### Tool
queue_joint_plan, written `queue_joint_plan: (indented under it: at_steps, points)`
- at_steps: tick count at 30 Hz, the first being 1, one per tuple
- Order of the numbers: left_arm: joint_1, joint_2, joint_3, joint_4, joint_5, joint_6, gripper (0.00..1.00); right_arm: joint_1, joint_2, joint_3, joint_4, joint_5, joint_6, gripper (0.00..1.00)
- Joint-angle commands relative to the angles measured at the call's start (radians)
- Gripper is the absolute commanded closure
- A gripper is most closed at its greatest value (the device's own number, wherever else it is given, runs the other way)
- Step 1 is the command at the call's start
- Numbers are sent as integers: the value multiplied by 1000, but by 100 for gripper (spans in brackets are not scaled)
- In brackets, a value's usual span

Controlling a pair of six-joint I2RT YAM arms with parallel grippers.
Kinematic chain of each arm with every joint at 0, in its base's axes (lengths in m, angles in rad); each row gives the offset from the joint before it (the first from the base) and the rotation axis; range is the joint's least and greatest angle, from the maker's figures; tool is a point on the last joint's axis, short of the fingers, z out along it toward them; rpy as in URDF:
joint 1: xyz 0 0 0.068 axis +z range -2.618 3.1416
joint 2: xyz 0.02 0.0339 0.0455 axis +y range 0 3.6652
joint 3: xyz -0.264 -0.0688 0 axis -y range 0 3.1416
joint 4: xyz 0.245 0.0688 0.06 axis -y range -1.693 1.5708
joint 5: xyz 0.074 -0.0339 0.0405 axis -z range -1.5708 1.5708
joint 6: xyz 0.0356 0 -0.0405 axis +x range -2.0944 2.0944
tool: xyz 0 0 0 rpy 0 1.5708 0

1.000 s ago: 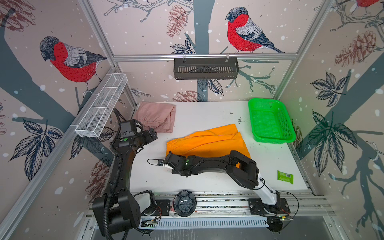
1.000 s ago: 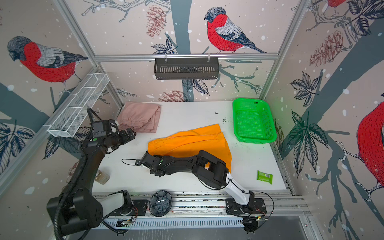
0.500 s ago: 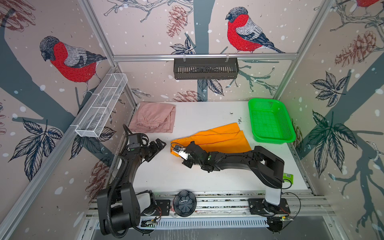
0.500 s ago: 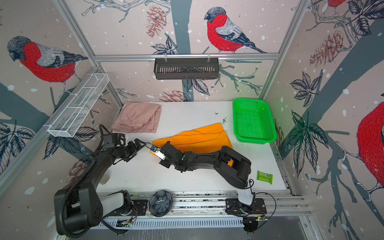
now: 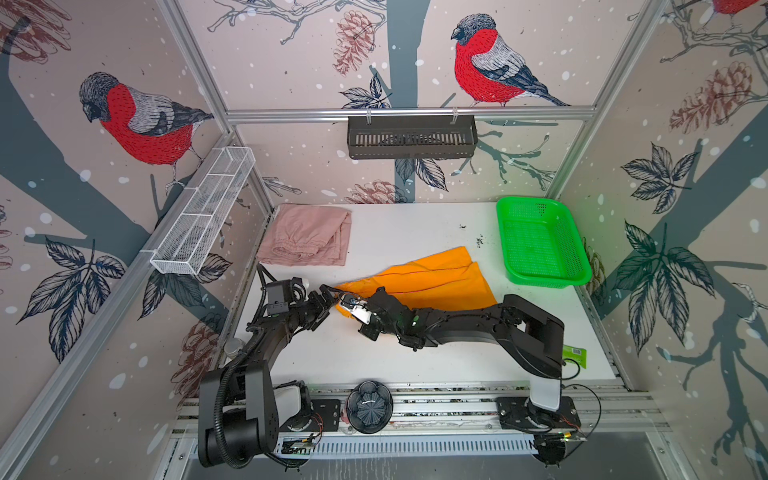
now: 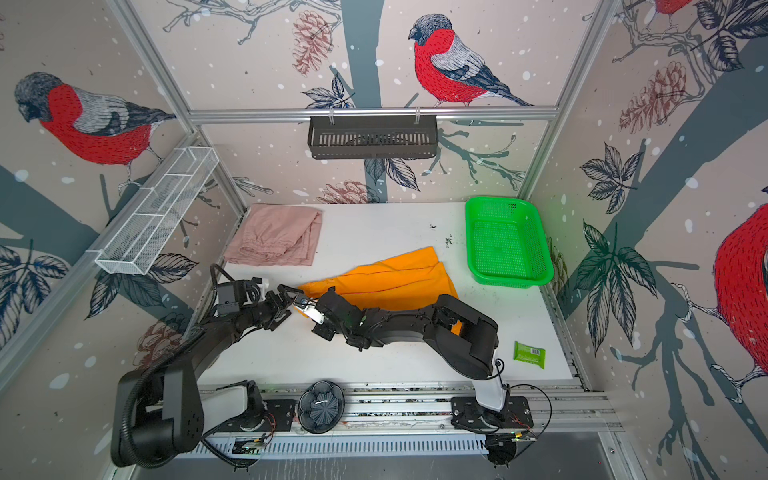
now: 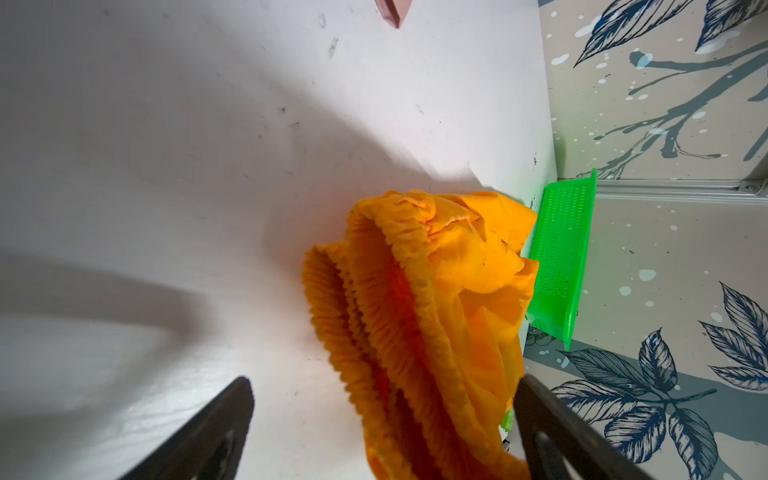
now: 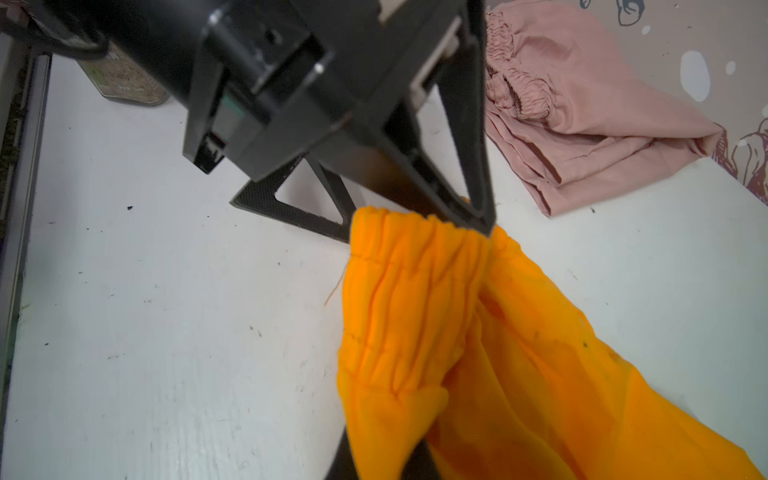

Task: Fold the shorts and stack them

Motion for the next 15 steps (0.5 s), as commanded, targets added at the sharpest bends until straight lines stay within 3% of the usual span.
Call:
queue_joint_plan:
  at_steps: [1,10,13,15]
  points:
    - [-18,3,5,87,13,-24,2,18,21,30,13,34,-42,99]
    - [-52,11,13,53,-3,8,4,39,44,54,31,74,-62,99]
    - [-53,8,17,42,-1,24,19,51,57,58,29,96,-82,99]
    - [-53,18,32,8,-5,52,41,54,59,55,31,97,-85,97]
